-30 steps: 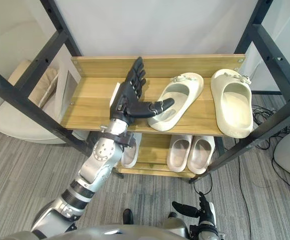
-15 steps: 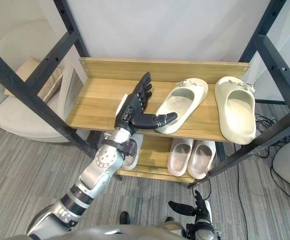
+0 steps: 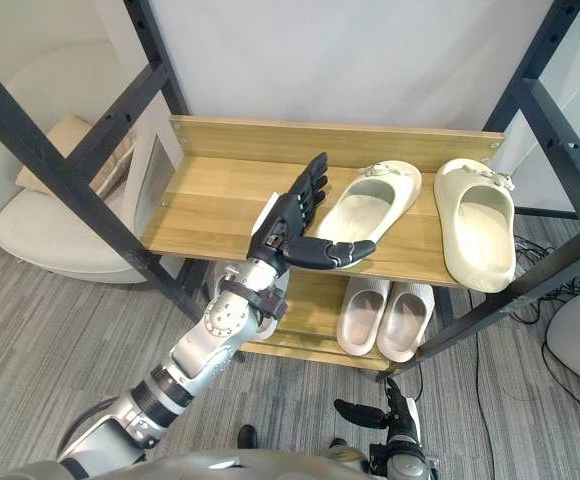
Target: Organize the slippers on the shoe rack
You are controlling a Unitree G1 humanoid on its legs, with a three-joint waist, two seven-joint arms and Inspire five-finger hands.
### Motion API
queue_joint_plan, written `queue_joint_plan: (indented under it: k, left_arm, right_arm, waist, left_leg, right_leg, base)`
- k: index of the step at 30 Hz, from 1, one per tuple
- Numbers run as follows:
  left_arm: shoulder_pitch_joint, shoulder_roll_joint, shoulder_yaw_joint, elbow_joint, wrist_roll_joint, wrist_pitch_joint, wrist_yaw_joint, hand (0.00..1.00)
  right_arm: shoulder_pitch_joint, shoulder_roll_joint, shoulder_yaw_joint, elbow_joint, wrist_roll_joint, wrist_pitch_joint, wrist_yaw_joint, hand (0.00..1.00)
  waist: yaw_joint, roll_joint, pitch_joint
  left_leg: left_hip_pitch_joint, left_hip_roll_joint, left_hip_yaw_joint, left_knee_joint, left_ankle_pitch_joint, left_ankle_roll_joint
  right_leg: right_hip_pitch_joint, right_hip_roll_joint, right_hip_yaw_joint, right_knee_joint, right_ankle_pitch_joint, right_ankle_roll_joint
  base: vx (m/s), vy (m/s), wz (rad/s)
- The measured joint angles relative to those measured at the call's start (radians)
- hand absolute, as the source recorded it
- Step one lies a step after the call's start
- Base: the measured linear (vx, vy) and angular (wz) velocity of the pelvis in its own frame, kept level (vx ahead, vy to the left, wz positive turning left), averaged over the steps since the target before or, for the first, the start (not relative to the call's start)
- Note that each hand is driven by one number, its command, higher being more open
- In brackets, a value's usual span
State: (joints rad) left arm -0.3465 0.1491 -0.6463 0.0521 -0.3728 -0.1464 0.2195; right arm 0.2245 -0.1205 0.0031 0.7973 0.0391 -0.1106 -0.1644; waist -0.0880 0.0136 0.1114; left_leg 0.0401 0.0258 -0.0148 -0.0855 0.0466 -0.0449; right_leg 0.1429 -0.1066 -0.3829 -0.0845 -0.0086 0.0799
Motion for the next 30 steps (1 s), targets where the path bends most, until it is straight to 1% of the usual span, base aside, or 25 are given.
queue_joint_plan:
  k: [5, 7, 11, 16, 24, 25, 30]
  left_arm:
    - [-0.037, -0.010, -0.030, 0.038, -0.012, -0.006, 0.001, 1.00]
    - [-0.057, -0.026, -0.051, 0.066, -0.015, -0.008, 0.004, 1.00]
    - [-0.074, -0.031, -0.065, 0.080, -0.029, -0.008, 0.007, 1.00]
    - [-0.100, -0.047, -0.094, 0.109, -0.029, -0.023, 0.017, 1.00]
    - [-0.104, -0.080, -0.099, 0.119, -0.032, -0.031, 0.026, 1.00]
    - [-0.106, -0.084, -0.105, 0.130, -0.032, -0.043, 0.034, 1.00]
    - [-0.108, -0.097, -0.105, 0.134, -0.033, -0.054, 0.046, 1.00]
  right_arm:
    - [-0.002, 0.004, 0.000, 0.000, 0.001, 0.000, -0.004, 1.00]
    - [-0.002, 0.007, -0.001, 0.001, 0.001, 0.000, -0.012, 1.00]
    - [-0.007, 0.010, -0.001, 0.001, 0.001, 0.000, -0.012, 1.00]
    - [-0.012, 0.015, -0.003, 0.001, 0.002, 0.000, -0.014, 1.00]
    - [-0.014, 0.015, -0.003, 0.000, 0.003, -0.001, -0.017, 1.00]
    - [-0.015, 0.015, -0.003, 0.000, 0.003, -0.001, -0.020, 1.00]
    - [-0.015, 0.013, -0.003, -0.007, 0.005, -0.002, -0.026, 1.00]
  waist:
    - [-0.001, -0.008, 0.005]
    - [-0.001, -0.015, 0.009]
    - [-0.009, -0.017, 0.011]
    - [-0.014, -0.023, 0.017]
    - [-0.018, -0.021, 0.031]
    - [-0.018, -0.019, 0.033]
    - [-0.016, -0.018, 0.047]
  left_leg:
    - [0.005, 0.000, 0.001, 0.000, 0.001, 0.001]
    - [0.013, -0.003, 0.002, 0.000, 0.001, 0.001]
    - [0.013, -0.007, 0.005, 0.000, 0.001, 0.002]
    - [0.014, -0.011, 0.007, 0.000, 0.001, 0.002]
    - [0.016, -0.012, 0.009, 0.000, 0.001, 0.001]
    - [0.017, -0.012, 0.009, 0.000, 0.001, 0.001]
    - [0.020, -0.012, 0.008, 0.000, 0.001, 0.001]
  right_leg:
    - [0.003, -0.004, 0.002, 0.000, 0.003, 0.003]
    - [0.010, -0.007, 0.002, 0.000, 0.004, 0.004]
    - [0.010, -0.011, 0.004, -0.001, 0.006, 0.008]
    - [0.009, -0.017, 0.008, -0.001, 0.009, 0.012]
    - [0.010, -0.019, 0.010, 0.000, 0.010, 0.014]
    - [0.012, -0.019, 0.010, 0.000, 0.010, 0.014]
    - [0.014, -0.019, 0.010, 0.000, 0.010, 0.014]
  base:
    - [0.00, 0.000, 0.00]
    - [0.00, 0.000, 0.00]
    - [0.00, 0.000, 0.00]
    - [0.00, 0.006, 0.00]
    - [0.00, 0.000, 0.00]
    - [0.00, 0.000, 0.00]
    - [0.00, 0.000, 0.00]
